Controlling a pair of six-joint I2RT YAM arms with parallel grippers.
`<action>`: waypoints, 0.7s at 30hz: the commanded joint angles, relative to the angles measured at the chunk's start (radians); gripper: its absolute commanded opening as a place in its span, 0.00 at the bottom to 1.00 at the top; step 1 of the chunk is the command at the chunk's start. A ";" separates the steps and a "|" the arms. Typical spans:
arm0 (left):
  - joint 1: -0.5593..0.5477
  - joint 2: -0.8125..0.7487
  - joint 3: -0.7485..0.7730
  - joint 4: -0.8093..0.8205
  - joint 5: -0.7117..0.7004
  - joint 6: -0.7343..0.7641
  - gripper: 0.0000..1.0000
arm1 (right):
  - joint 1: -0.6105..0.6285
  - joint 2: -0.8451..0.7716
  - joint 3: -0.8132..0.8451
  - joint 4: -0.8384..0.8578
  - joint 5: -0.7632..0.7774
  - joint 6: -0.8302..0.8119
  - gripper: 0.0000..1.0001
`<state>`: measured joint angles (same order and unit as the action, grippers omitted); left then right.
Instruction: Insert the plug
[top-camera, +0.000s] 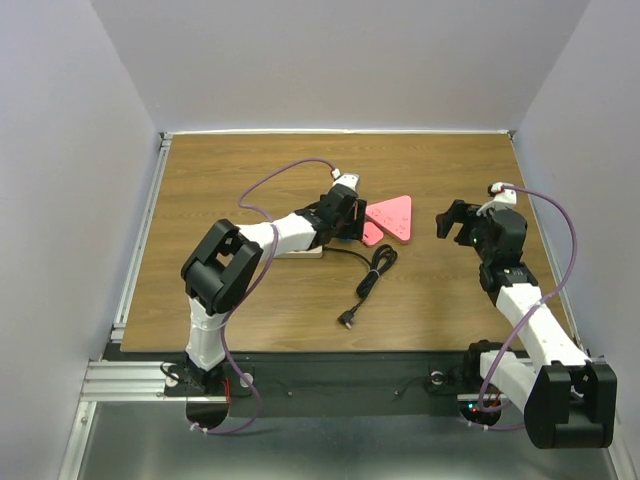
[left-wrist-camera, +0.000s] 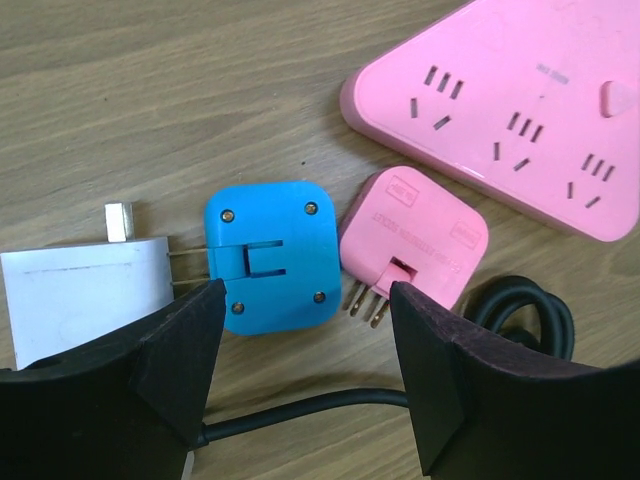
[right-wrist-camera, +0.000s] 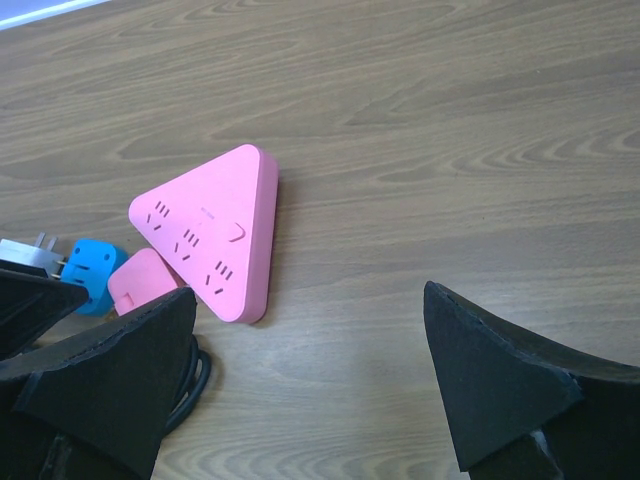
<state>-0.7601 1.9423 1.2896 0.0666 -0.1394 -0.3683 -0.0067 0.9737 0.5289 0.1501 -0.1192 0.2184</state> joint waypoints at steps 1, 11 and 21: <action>0.018 -0.011 -0.007 0.006 -0.046 -0.017 0.76 | 0.004 -0.023 0.045 0.003 0.012 0.010 1.00; 0.030 0.023 0.000 0.007 -0.032 -0.015 0.74 | 0.004 -0.020 0.048 -0.001 0.015 0.010 1.00; 0.030 0.058 -0.001 0.024 -0.025 0.003 0.74 | 0.004 -0.007 0.051 -0.004 0.012 0.012 1.00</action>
<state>-0.7319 1.9984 1.2869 0.0784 -0.1612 -0.3759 -0.0067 0.9695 0.5289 0.1333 -0.1188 0.2253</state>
